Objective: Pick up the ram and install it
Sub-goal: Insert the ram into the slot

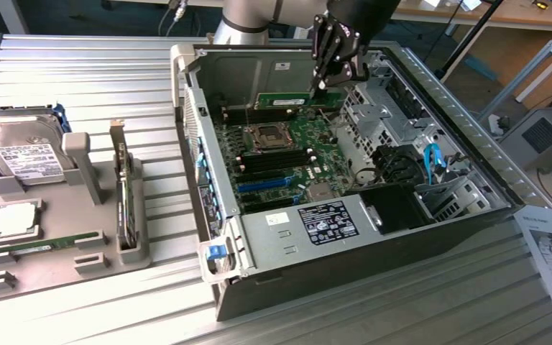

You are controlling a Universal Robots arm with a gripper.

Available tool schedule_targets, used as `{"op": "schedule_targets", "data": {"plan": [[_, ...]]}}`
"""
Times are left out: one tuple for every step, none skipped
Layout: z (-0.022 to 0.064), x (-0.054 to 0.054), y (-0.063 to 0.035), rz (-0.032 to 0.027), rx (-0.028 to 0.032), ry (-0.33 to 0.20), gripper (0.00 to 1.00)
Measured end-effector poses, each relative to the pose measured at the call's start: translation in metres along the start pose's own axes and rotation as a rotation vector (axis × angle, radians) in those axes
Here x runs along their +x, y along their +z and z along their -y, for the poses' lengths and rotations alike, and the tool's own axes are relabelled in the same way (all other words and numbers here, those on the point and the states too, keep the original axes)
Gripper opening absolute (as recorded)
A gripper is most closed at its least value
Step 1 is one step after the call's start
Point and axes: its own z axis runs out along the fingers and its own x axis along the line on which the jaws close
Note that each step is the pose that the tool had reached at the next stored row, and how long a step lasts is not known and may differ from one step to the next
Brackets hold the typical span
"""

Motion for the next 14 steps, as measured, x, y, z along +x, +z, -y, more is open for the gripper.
{"op": "schedule_targets", "data": {"plan": [[0.0000, 0.000, 0.0000, 0.0000, 0.0000, 0.000, 0.12], [0.0001, 0.000, 0.0006, 0.0001, 0.0001, 0.000, 0.12], [0.0001, 0.000, 0.0022, 0.0000, 0.0000, 0.000, 0.12], [0.0003, 0.000, 0.0034, -0.0001, 0.0000, 0.000, 0.12], [0.0003, 0.000, 0.0043, 0.0000, 0.0000, 0.000, 0.12], [0.0004, 0.000, 0.0051, 0.0000, 0.0000, 0.000, 0.12], [0.0006, 0.000, 0.0061, 0.0000, 0.0000, 0.000, 0.12], [0.0008, 0.000, 0.0080, 0.0001, 0.0001, 0.000, 0.12], [0.0012, 0.001, 0.0102, 0.0000, 0.0001, 0.000, 0.12], [0.0014, 0.001, 0.0122, 0.0000, 0.0000, 0.000, 0.12], [0.0017, 0.001, 0.0139, 0.0001, 0.0000, 0.000, 0.12], [0.0019, 0.001, 0.0149, 0.0001, 0.0000, 0.000, 0.12], [0.0020, 0.001, 0.0157, 0.0000, 0.0000, 0.000, 0.12], [0.0021, 0.002, 0.0167, 0.0000, 0.0000, 0.000, 0.12]]}}
